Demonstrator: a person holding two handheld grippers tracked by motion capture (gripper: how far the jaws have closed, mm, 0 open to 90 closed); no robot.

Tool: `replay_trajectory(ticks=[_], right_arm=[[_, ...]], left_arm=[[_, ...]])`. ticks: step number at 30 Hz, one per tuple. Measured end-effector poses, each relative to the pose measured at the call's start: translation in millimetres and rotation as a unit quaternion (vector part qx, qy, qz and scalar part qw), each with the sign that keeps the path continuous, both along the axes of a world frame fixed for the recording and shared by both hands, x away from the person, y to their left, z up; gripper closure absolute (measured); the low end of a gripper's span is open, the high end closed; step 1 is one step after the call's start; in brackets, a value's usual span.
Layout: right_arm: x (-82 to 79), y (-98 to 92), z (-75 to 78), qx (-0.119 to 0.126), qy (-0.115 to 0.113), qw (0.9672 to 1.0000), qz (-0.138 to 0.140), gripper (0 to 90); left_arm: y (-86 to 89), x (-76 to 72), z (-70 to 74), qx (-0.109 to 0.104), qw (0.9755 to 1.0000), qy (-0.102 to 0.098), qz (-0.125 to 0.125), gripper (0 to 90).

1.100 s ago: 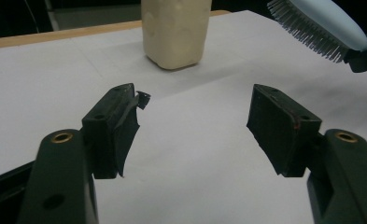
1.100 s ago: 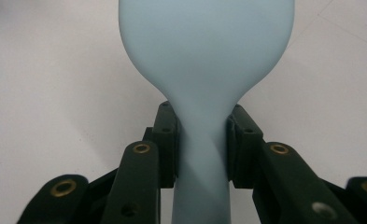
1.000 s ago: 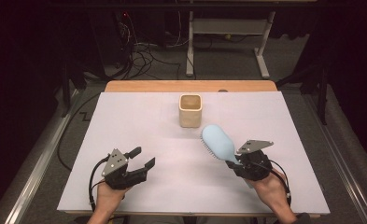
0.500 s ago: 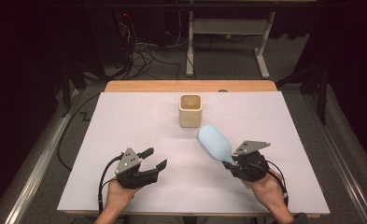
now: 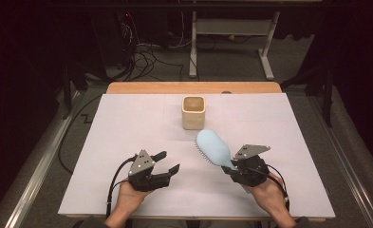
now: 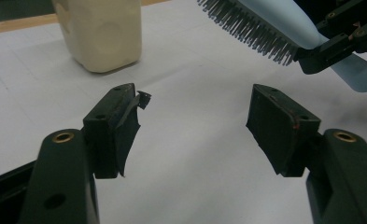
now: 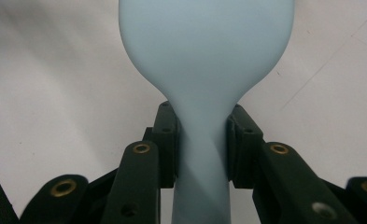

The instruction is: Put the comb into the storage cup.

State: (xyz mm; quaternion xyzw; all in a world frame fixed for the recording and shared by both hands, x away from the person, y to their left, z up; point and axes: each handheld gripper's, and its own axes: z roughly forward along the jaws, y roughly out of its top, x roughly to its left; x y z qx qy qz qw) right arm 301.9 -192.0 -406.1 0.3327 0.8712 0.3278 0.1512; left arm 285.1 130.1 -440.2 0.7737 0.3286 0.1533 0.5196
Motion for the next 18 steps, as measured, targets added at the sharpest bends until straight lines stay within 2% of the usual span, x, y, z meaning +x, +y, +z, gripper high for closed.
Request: replay_trajectory(ticks=[8,18], right_arm=[[-0.6,4.5,-1.3,0.0,0.0,1.0,0.01,70.4],[-1.6,5.5,-1.1,0.002,-0.002,0.9999,0.014,70.4]], left_arm=[[-14.8,1.9,0.6,0.013,0.9996,0.002,-0.025,32.7],[-35.3,7.5,2.6,0.012,0.9982,0.024,-0.054,28.2]])
